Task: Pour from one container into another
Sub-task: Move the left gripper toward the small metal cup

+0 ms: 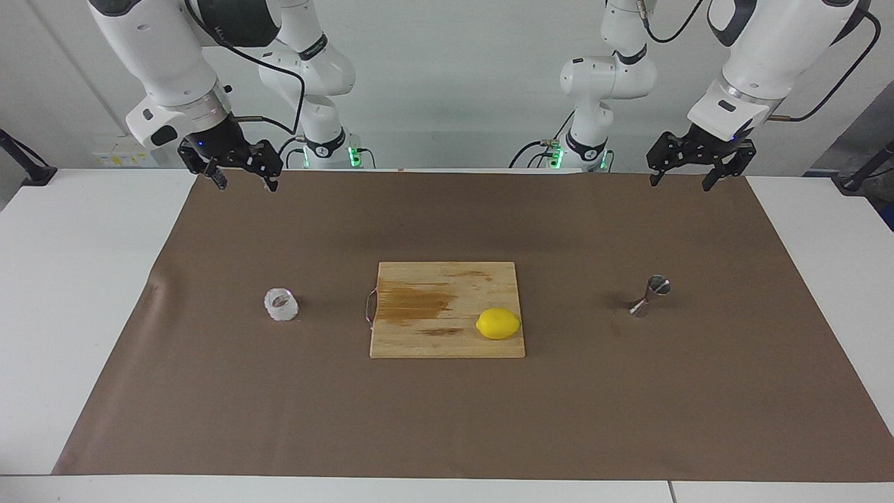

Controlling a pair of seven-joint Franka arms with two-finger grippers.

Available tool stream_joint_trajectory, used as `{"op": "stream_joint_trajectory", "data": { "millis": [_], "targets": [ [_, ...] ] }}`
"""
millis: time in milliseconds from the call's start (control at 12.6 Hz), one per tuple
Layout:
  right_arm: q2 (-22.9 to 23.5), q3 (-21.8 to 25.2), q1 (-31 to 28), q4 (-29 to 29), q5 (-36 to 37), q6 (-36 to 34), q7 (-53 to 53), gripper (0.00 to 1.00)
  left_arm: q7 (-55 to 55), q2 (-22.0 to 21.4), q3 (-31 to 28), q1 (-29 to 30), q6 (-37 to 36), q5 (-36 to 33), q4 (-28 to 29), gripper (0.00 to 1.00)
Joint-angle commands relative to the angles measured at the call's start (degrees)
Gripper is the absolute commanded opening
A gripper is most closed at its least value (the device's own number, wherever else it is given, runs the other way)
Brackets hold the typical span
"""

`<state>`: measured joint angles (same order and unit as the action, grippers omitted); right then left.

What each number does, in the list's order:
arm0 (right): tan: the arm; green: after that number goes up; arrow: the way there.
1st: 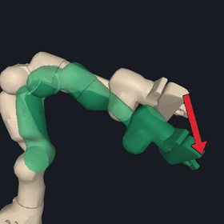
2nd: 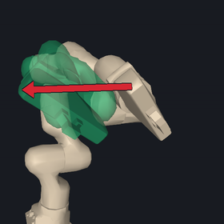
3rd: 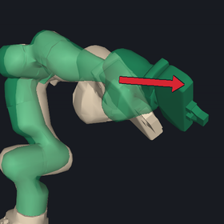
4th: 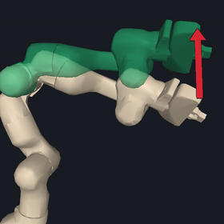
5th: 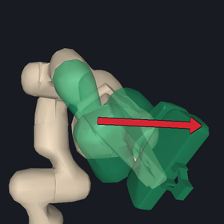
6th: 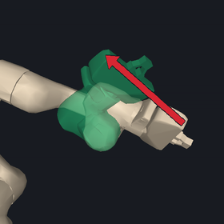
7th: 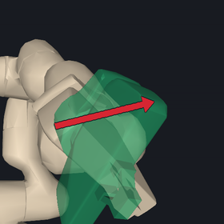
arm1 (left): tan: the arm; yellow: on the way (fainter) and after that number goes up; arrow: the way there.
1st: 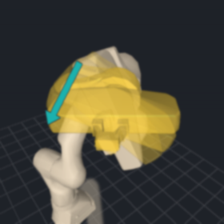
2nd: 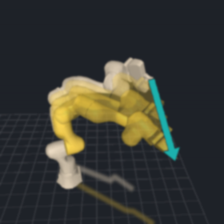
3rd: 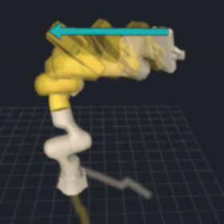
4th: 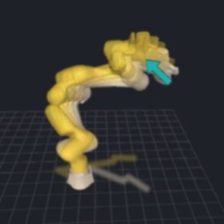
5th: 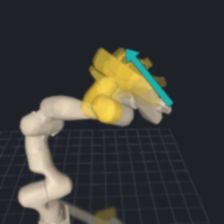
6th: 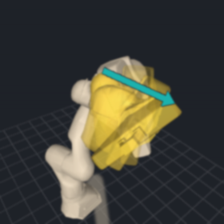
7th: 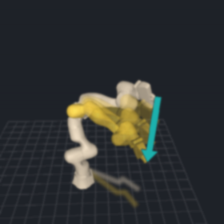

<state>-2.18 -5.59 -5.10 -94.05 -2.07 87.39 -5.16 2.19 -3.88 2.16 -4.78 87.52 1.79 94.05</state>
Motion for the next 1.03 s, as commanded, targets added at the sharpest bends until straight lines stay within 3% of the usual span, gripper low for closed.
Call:
{"op": "stream_joint_trajectory", "data": {
  "millis": [0, 318, 557, 716, 955],
  "targets": [
    [-0.10, -0.29, -0.52, -0.08, -1.53, -0.29, -0.38, 1.00, -0.08, -3.06, -0.75, 0.29, 0.28, 0.92, 5.25, 1.00],
    [-0.10, -0.21, -0.52, -0.08, -1.53, -0.29, -0.38, 1.00, -2.80, 0.09, -0.84, 3.18, -0.51, 10.92, 5.35, 1.00],
    [-0.10, -0.21, -0.52, -0.08, -1.53, -0.29, -0.38, 1.00, -12.88, 1.86, -0.84, 5.74, -5.15, 19.28, 6.32, 1.00],
    [-0.10, -0.21, -0.52, -0.08, -1.53, -0.29, -0.38, 1.00, -13.88, 3.44, -0.84, 7.23, -5.61, 22.10, 6.41, 1.00],
    [-0.10, -0.21, -0.52, -0.08, -1.53, -0.29, -0.38, 1.00, -20.44, 4.24, -0.84, 8.55, -5.52, 28.67, 9.73, 1.00]
  ]
}}
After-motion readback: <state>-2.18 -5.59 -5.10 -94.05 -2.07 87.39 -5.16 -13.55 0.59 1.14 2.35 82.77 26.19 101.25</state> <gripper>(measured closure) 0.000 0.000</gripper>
